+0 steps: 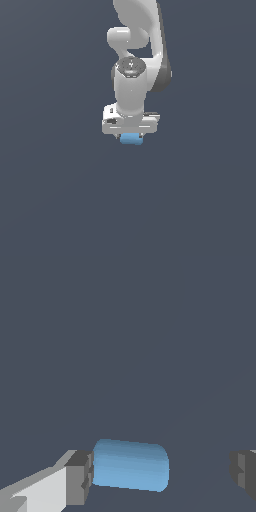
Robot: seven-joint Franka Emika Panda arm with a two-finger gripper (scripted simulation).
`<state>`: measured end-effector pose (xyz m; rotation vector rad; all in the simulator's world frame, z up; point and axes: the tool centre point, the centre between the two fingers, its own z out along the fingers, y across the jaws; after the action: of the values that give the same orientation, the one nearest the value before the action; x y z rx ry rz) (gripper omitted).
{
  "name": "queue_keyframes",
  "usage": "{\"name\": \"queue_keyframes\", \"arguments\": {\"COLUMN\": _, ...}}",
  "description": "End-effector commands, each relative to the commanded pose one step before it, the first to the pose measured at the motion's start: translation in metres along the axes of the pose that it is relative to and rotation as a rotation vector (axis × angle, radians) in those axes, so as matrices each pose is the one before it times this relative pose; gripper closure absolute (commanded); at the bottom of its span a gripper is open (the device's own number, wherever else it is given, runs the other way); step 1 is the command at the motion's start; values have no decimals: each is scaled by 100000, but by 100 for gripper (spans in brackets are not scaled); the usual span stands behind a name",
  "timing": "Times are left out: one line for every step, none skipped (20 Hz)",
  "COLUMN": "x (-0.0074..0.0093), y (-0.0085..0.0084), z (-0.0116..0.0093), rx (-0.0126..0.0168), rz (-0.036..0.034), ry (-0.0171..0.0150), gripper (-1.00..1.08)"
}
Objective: Pick up the object and move it to a goal position.
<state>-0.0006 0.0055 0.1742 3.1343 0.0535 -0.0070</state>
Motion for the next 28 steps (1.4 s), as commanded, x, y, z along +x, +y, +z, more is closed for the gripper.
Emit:
{"name": "queue_keyframes", "arguments": {"x": -57, "y": 3, "z": 89, "rx": -21, "rz": -895, "ry": -56, "gripper": -92}}
{"name": "queue_keyframes", "arguments": {"x": -32, "y": -2, "z": 46, "rx": -12, "rz": -676, "ry": -1, "gripper": -92}}
{"name": "queue_keyframes", "arguments": {"x": -37, "y": -1, "z": 53, "rx": -13, "rz": -811, "ry": 3, "gripper": -92}}
{"name": "queue_keyframes", "arguments": {"x": -42, "y": -3, "z": 61, "rx": -15, "rz": -949, "ry": 5, "gripper": -92}}
{"name": "queue_keyframes", "arguments": {"x": -50, "y": -3, "z": 71, "rx": -17, "rz": -1076, "ry": 2, "gripper": -92}}
{"name": "queue_keyframes", "arguments": {"x": -58, "y": -4, "z": 82, "rx": -20, "rz": -1200, "ry": -4, "gripper": -92}}
{"name": "queue_keyframes", "arguments": {"x": -67, "y": -5, "z": 94, "rx": -22, "rz": -1337, "ry": -10, "gripper": -92}}
{"name": "queue_keyframes", "arguments": {"x": -75, "y": -8, "z": 105, "rx": -24, "rz": -1476, "ry": -13, "gripper": -92}}
{"name": "queue_keyframes", "arguments": {"x": -82, "y": -10, "z": 113, "rx": -25, "rz": -1616, "ry": -13, "gripper": -92}}
{"name": "queue_keyframes", "arguments": {"x": -87, "y": -13, "z": 121, "rx": -26, "rz": -1758, "ry": -10, "gripper": -92}}
{"name": "queue_keyframes", "arguments": {"x": -94, "y": -16, "z": 130, "rx": -27, "rz": -1898, "ry": -10, "gripper": -92}}
{"name": "queue_keyframes", "arguments": {"x": -101, "y": -20, "z": 139, "rx": -28, "rz": -2038, "ry": -11, "gripper": -92}}
{"name": "queue_keyframes", "arguments": {"x": -109, "y": -25, "z": 148, "rx": -28, "rz": -2179, "ry": -13, "gripper": -92}}
{"name": "queue_keyframes", "arguments": {"x": -115, "y": -30, "z": 157, "rx": -28, "rz": -2321, "ry": -13, "gripper": -92}}
{"name": "queue_keyframes", "arguments": {"x": -122, "y": -35, "z": 165, "rx": -28, "rz": -2462, "ry": -13, "gripper": -92}}
{"name": "queue_keyframes", "arguments": {"x": -128, "y": -42, "z": 174, "rx": -28, "rz": -2604, "ry": -13, "gripper": -92}}
{"name": "queue_keyframes", "arguments": {"x": -134, "y": -50, "z": 181, "rx": -27, "rz": -2733, "ry": -13, "gripper": -92}}
{"name": "queue_keyframes", "arguments": {"x": -135, "y": -55, "z": 182, "rx": -25, "rz": -2765, "ry": -13, "gripper": -92}}
{"name": "queue_keyframes", "arguments": {"x": -133, "y": -60, "z": 181, "rx": -22, "rz": -2768, "ry": -12, "gripper": -92}}
{"name": "queue_keyframes", "arguments": {"x": -132, "y": -65, "z": 180, "rx": -20, "rz": -2770, "ry": -10, "gripper": -92}}
{"name": "queue_keyframes", "arguments": {"x": -131, "y": -71, "z": 179, "rx": -18, "rz": -2772, "ry": -9, "gripper": -92}}
{"name": "queue_keyframes", "arguments": {"x": -129, "y": -76, "z": 177, "rx": -16, "rz": -2774, "ry": -8, "gripper": -92}}
{"name": "queue_keyframes", "arguments": {"x": -127, "y": -81, "z": 176, "rx": -14, "rz": -2777, "ry": -6, "gripper": -92}}
{"name": "queue_keyframes", "arguments": {"x": -125, "y": -86, "z": 175, "rx": -12, "rz": -2779, "ry": -5, "gripper": -92}}
{"name": "queue_keyframes", "arguments": {"x": -123, "y": -91, "z": 174, "rx": -10, "rz": -2781, "ry": -3, "gripper": -92}}
{"name": "queue_keyframes", "arguments": {"x": -121, "y": -96, "z": 173, "rx": -8, "rz": -2783, "ry": -1, "gripper": -92}}
{"name": "queue_keyframes", "arguments": {"x": -118, "y": -101, "z": 171, "rx": -7, "rz": -2785, "ry": 1, "gripper": -92}}
{"name": "queue_keyframes", "arguments": {"x": -115, "y": -106, "z": 170, "rx": -5, "rz": -2787, "ry": 3, "gripper": -92}}
